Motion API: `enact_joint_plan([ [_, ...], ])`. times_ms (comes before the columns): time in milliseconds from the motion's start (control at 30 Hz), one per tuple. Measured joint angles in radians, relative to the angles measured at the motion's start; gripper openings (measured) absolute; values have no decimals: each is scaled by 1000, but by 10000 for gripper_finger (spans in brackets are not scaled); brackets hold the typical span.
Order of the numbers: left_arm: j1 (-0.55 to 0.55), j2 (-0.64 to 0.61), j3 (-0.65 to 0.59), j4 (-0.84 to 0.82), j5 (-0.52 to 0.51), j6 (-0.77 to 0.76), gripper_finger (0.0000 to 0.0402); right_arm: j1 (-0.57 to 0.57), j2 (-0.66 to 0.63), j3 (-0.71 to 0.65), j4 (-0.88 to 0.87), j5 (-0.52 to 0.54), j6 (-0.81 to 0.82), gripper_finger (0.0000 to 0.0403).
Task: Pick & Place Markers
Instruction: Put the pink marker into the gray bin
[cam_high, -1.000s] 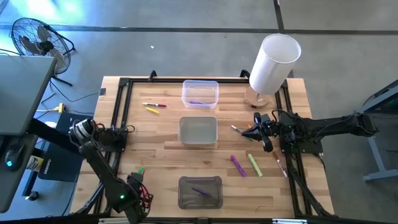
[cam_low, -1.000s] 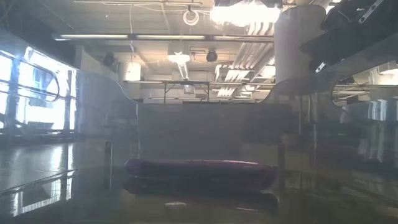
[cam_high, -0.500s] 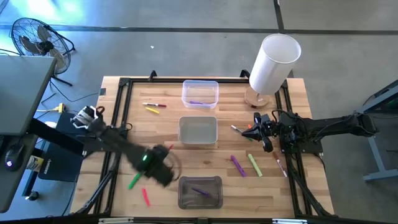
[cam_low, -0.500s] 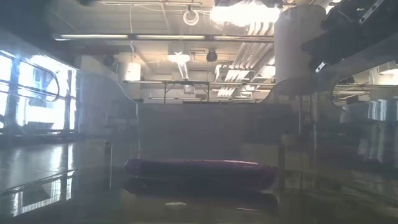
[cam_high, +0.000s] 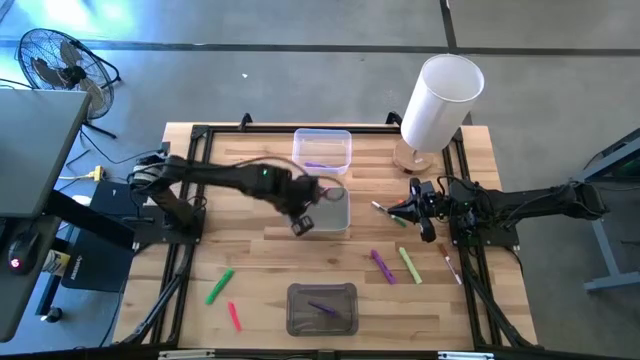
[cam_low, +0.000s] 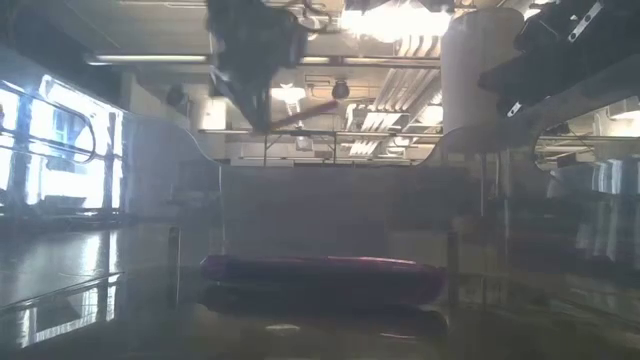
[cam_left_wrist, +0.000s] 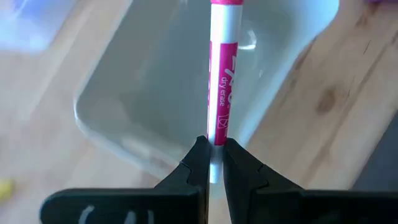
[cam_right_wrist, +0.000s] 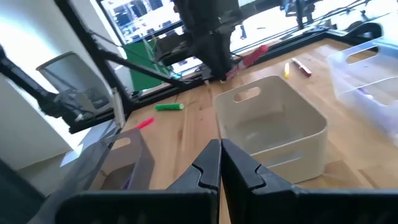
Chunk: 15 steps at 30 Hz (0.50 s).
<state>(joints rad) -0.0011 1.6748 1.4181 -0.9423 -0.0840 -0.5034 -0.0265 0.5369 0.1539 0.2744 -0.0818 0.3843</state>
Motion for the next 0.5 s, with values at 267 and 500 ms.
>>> enact_joint_plan([
  [267, 84, 105, -1, 21, 123, 261, 18, 0, 0, 0, 0, 99, 18, 0],
  [500, 87, 156, 0, 37, 121, 320, 54, 0, 0, 0, 0, 165, 36, 0],
])
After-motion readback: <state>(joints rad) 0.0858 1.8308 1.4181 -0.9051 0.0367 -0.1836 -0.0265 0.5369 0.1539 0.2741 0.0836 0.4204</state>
